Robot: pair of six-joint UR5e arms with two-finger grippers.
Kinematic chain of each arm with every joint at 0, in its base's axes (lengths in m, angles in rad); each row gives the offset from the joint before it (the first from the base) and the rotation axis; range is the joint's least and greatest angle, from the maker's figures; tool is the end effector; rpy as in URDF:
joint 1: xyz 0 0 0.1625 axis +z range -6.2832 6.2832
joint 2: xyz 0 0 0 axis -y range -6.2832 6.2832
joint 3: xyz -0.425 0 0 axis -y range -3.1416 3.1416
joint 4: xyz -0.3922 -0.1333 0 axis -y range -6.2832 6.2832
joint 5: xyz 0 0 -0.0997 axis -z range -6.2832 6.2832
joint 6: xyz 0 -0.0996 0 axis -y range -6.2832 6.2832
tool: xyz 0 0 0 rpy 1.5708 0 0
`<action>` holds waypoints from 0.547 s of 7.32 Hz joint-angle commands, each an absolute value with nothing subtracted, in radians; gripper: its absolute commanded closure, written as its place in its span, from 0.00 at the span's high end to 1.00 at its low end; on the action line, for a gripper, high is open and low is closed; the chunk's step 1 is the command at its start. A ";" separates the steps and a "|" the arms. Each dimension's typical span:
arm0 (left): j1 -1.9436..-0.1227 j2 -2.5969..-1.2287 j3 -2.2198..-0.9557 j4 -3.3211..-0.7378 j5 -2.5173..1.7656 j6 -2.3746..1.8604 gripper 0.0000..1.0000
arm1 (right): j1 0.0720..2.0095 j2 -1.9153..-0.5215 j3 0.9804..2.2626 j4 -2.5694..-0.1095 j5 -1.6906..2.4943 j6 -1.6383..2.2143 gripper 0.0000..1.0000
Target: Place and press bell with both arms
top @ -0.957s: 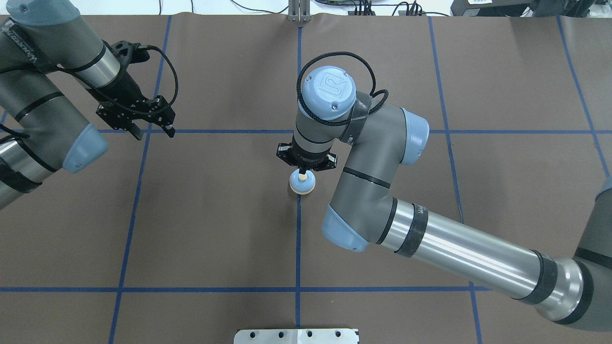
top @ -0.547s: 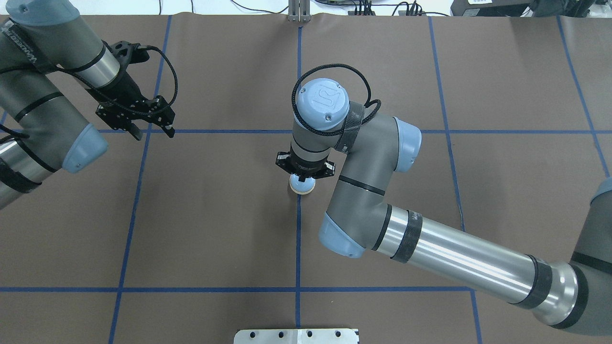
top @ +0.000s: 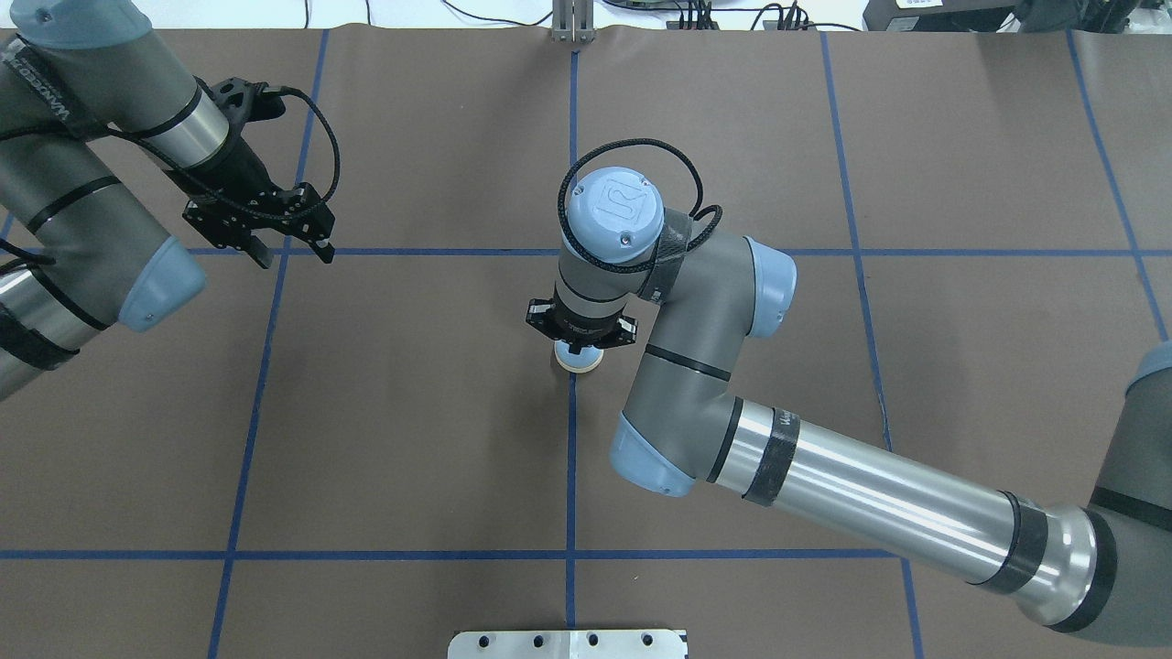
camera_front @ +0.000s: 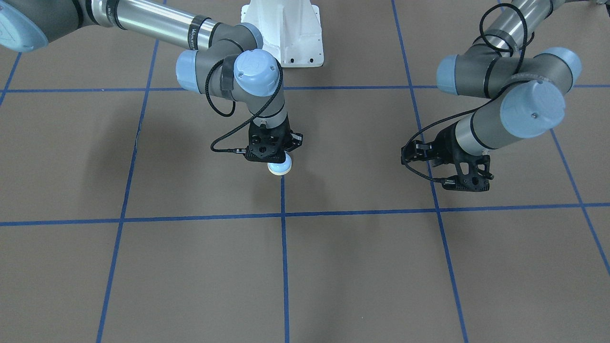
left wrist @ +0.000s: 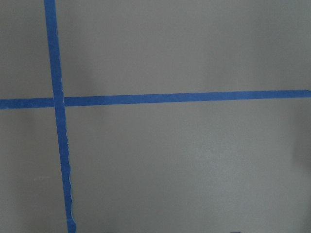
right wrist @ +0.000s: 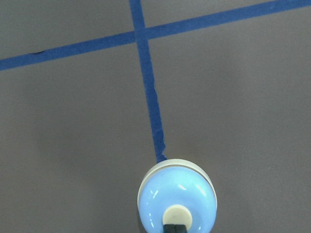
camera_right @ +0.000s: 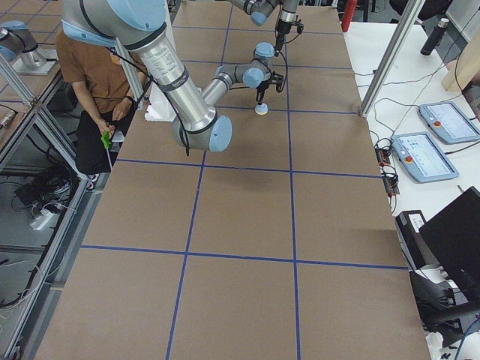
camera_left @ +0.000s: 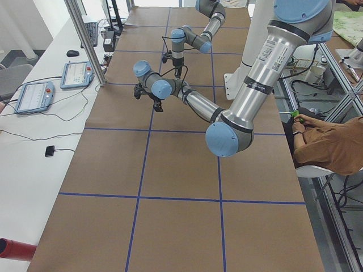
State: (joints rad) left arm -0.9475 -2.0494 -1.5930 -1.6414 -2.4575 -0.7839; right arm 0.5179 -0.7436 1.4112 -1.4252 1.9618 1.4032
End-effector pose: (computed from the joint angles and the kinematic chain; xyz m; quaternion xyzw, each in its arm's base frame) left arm 0.3383 -0.5668 0.3505 -0.0721 0.4785 0.0510 0.8736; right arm -0.6099 -0.4572 0.1982 -0.0377 -0.4254 0.0814 0.9006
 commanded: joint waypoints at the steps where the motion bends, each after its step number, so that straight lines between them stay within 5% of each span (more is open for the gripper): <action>1: -0.948 -2.049 -1.598 -1.641 -2.457 -0.784 0.84 | 0.543 -0.739 1.433 -1.428 1.982 1.404 0.00; 4: -0.977 -1.981 -1.653 -1.649 -2.459 -0.781 0.84 | 0.720 -0.959 1.630 -1.430 2.127 1.279 0.00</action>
